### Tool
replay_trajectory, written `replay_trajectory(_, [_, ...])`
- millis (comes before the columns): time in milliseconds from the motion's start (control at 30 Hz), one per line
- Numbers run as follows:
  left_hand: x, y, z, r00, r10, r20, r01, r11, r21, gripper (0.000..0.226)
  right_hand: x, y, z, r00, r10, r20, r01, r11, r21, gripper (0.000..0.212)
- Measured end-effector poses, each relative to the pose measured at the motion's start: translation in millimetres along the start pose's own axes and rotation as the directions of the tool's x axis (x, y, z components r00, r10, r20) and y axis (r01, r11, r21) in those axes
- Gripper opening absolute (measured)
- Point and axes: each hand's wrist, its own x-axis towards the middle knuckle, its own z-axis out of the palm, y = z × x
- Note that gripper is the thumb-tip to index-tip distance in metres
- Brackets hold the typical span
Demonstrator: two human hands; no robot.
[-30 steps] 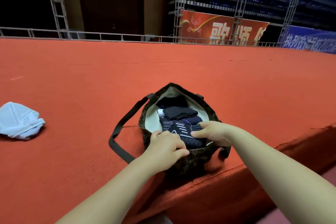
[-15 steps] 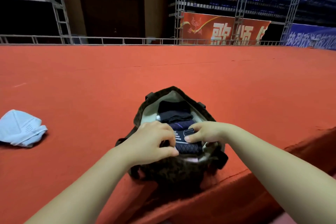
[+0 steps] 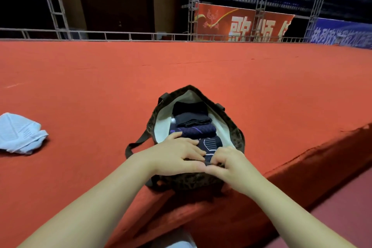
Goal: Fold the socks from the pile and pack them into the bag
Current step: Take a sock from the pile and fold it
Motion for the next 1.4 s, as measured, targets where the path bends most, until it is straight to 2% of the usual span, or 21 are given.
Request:
replay_trajectory(100, [3, -5, -9, 0.998, -0.057, 0.031, 0.059, 0.996, -0.067, 0.075, 17, -7, -26, 0.993, -0.066, -0.095, 0.071, 0.996, 0.051, 0.030])
replay_trajectory(167, [9, -4, -25, 0.987, -0.160, 0.024, 0.162, 0.980, -0.117, 0.073, 32, -14, -47, 0.970, -0.113, -0.215, 0.118, 0.993, 0.012, 0.029])
replay_trajectory(233, [18, -6, -38, 0.951, -0.302, 0.070, 0.309, 0.939, -0.153, 0.082, 45, -18, -60, 0.952, -0.134, -0.276, 0.135, 0.991, -0.014, 0.030])
replay_trajectory(267, [24, -10, -41, 0.943, -0.320, 0.086, 0.329, 0.936, -0.126, 0.091, 50, -17, -62, 0.955, -0.126, -0.268, 0.123, 0.992, -0.031, 0.031])
replay_trajectory(333, [31, -15, -41, 0.950, -0.293, 0.111, 0.302, 0.950, -0.077, 0.099, 54, -10, -67, 0.967, -0.116, -0.226, 0.096, 0.991, -0.096, 0.033])
replay_trajectory(400, [31, -16, -50, 0.949, -0.284, 0.135, 0.299, 0.948, -0.108, 0.076, 57, -3, -73, 0.971, -0.137, -0.198, 0.104, 0.981, -0.165, 0.031])
replay_trajectory(467, [24, -12, -66, 0.949, -0.281, 0.141, 0.303, 0.938, -0.170, 0.051, 63, 0, -76, 0.992, -0.097, -0.085, 0.079, 0.976, -0.202, 0.033])
replay_trajectory(533, [18, -8, -80, 0.958, -0.260, 0.120, 0.281, 0.933, -0.224, 0.038, 69, -3, -81, 0.999, -0.043, -0.025, 0.038, 0.986, -0.165, 0.039])
replay_trajectory(633, [16, -10, -90, 0.963, -0.260, 0.068, 0.269, 0.930, -0.249, 0.037, 79, -13, -85, 0.998, -0.029, -0.060, 0.027, 0.999, -0.032, 0.049])
replay_trajectory(667, [16, -12, -93, 0.959, -0.274, 0.075, 0.284, 0.929, -0.239, 0.036, 83, -14, -86, 0.999, 0.010, -0.030, -0.010, 1.000, 0.000, 0.052])
replay_trajectory(733, [14, -20, -96, 0.935, -0.331, 0.129, 0.352, 0.914, -0.202, 0.040, 86, -11, -83, 0.982, 0.101, 0.159, -0.103, 0.995, 0.009, 0.052])
replay_trajectory(800, [9, -32, -96, 0.907, -0.369, 0.201, 0.404, 0.898, -0.174, 0.041, 82, 8, -77, 0.927, 0.115, 0.358, -0.125, 0.992, 0.004, 0.055])
replay_trajectory(867, [0, -45, -94, 0.895, -0.368, 0.251, 0.412, 0.898, -0.152, 0.032, 78, 27, -74, 0.901, 0.108, 0.421, -0.161, 0.983, 0.092, 0.051])
replay_trajectory(900, [-4, -49, -93, 0.895, -0.361, 0.260, 0.409, 0.898, -0.160, 0.028, 78, 31, -76, 0.915, 0.104, 0.390, -0.168, 0.977, 0.133, 0.045])
replay_trajectory(967, [-10, -51, -98, 0.907, -0.345, 0.241, 0.400, 0.884, -0.240, 0.026, 89, 28, -84, 0.966, 0.095, 0.239, -0.133, 0.980, 0.148, 0.037])
replay_trajectory(1033, [-8, -52, -107, 0.920, -0.350, 0.174, 0.389, 0.864, -0.319, 0.030, 107, 20, -98, 0.995, 0.062, 0.075, -0.063, 0.998, 0.021, 0.039])
replay_trajectory(1067, [-7, -51, -112, 0.923, -0.356, 0.144, 0.384, 0.863, -0.329, 0.033, 115, 17, -104, 0.997, 0.062, 0.036, -0.060, 0.997, -0.041, 0.041])
replay_trajectory(1133, [-2, -50, -117, 0.924, -0.362, 0.124, 0.382, 0.866, -0.323, 0.037, 127, 14, -111, 0.996, 0.083, 0.042, -0.078, 0.991, -0.111, 0.046])
replay_trajectory(1233, [2, -48, -106, 0.914, -0.355, 0.197, 0.398, 0.877, -0.268, 0.029, 127, 15, -102, 0.978, 0.171, 0.121, -0.138, 0.960, -0.245, 0.051])
replay_trajectory(1333, [-2, -46, -82, 0.922, -0.271, 0.275, 0.356, 0.874, -0.330, 0.007, 118, 24, -93, 0.980, 0.186, 0.075, -0.165, 0.960, -0.226, 0.057])
replay_trajectory(1400, [-3, -44, -68, 0.936, -0.213, 0.280, 0.312, 0.870, -0.382, 0.002, 108, 26, -88, 0.987, 0.148, 0.063, -0.137, 0.978, -0.158, 0.061])
